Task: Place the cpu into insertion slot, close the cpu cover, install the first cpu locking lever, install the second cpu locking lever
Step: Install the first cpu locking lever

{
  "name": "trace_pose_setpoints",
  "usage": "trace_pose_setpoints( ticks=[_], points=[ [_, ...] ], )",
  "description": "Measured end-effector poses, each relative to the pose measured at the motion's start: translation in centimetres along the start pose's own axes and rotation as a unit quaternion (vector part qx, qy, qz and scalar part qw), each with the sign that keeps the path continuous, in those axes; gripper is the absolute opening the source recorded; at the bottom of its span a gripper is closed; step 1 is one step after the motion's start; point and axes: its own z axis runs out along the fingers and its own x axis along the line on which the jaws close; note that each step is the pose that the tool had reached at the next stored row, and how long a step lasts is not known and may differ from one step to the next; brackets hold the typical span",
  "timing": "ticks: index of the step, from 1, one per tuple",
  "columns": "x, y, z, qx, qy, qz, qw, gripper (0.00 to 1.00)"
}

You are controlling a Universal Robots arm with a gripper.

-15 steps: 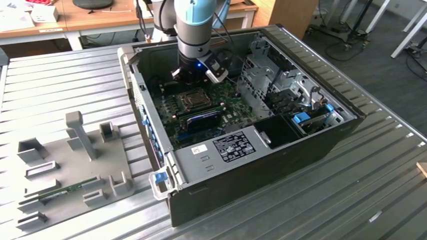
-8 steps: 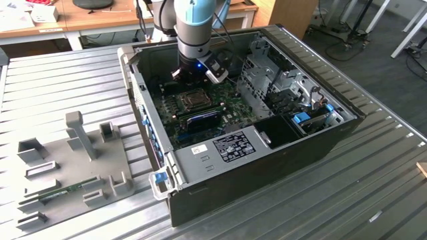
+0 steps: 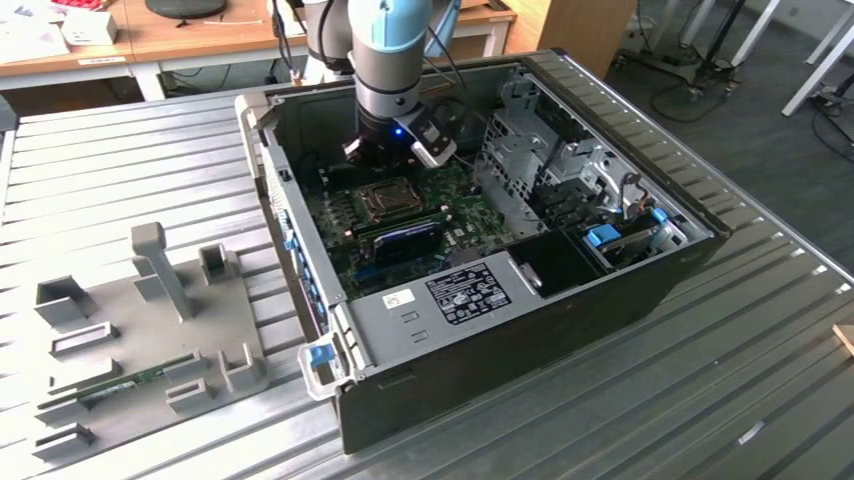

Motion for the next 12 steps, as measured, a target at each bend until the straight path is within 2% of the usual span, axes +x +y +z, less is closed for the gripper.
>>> trace_pose_setpoints(
  ticks=[12],
  points=[
    [0.03, -0.06, 0.21, 0.0000, 0.0000, 0.000, 1.00000, 0.11]
  ],
)
